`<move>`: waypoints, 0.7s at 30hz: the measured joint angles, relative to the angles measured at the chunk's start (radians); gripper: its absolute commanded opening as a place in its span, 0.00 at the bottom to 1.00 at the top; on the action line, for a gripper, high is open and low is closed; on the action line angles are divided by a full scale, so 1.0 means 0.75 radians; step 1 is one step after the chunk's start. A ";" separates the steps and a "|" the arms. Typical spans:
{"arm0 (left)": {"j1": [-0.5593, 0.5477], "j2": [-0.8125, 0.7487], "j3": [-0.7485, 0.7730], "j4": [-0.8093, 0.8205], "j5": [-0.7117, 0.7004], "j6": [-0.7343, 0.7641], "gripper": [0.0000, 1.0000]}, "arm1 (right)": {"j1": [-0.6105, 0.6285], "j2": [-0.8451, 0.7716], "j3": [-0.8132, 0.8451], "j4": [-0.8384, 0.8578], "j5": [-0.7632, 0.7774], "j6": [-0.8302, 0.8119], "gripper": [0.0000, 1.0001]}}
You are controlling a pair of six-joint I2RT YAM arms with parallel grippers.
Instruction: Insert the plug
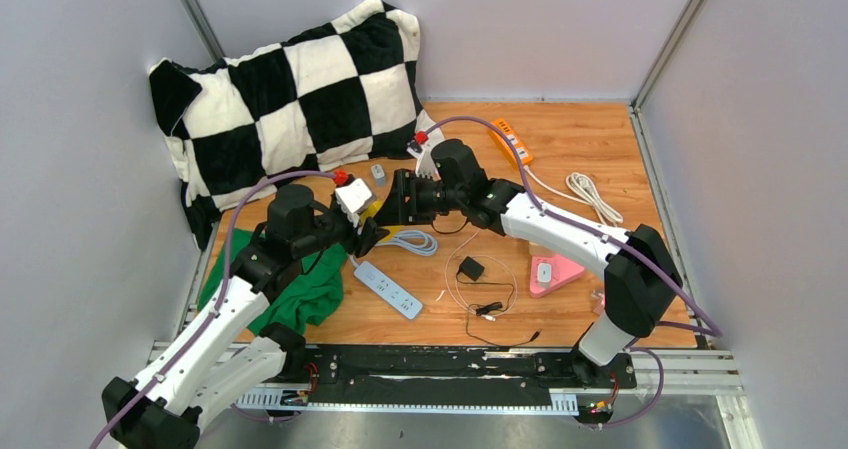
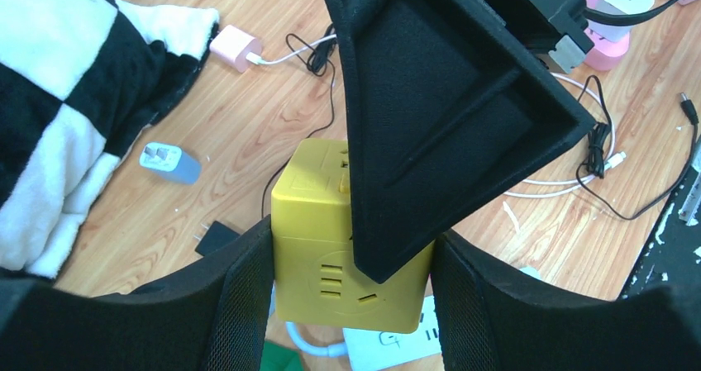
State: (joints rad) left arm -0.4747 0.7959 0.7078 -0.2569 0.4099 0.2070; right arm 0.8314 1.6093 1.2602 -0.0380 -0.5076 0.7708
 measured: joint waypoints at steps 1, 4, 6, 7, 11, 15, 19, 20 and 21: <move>0.000 -0.001 0.000 -0.002 -0.006 -0.004 0.95 | 0.000 0.000 0.000 0.001 0.006 -0.005 0.04; -0.001 -0.004 0.001 -0.014 -0.022 -0.036 1.00 | 0.006 -0.004 -0.007 -0.002 0.045 -0.043 0.00; -0.001 -0.013 0.001 -0.025 -0.047 -0.069 1.00 | 0.006 -0.005 -0.023 -0.013 0.087 -0.077 0.00; -0.001 -0.019 0.001 -0.035 -0.071 -0.086 1.00 | 0.006 -0.005 -0.032 -0.017 0.107 -0.091 0.00; 0.021 -0.017 0.030 -0.115 -0.215 -0.206 1.00 | 0.006 -0.008 -0.081 -0.034 0.223 -0.166 0.00; 0.245 0.018 0.053 -0.154 -0.200 -0.375 1.00 | 0.009 -0.012 -0.115 -0.057 0.322 -0.255 0.00; 0.546 0.052 0.048 -0.158 -0.138 -0.557 1.00 | 0.051 -0.013 -0.118 -0.070 0.428 -0.372 0.00; 0.586 0.056 0.044 -0.156 -0.136 -0.600 1.00 | 0.076 -0.013 -0.118 -0.075 0.456 -0.408 0.00; 0.604 0.058 0.040 -0.154 -0.134 -0.629 1.00 | 0.106 -0.013 -0.118 -0.083 0.476 -0.440 0.00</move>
State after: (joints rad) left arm -0.0216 0.8398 0.7380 -0.3721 0.3092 -0.2649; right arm 0.9108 1.5997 1.1717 -0.1001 -0.1505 0.4404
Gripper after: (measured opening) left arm 0.997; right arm 0.626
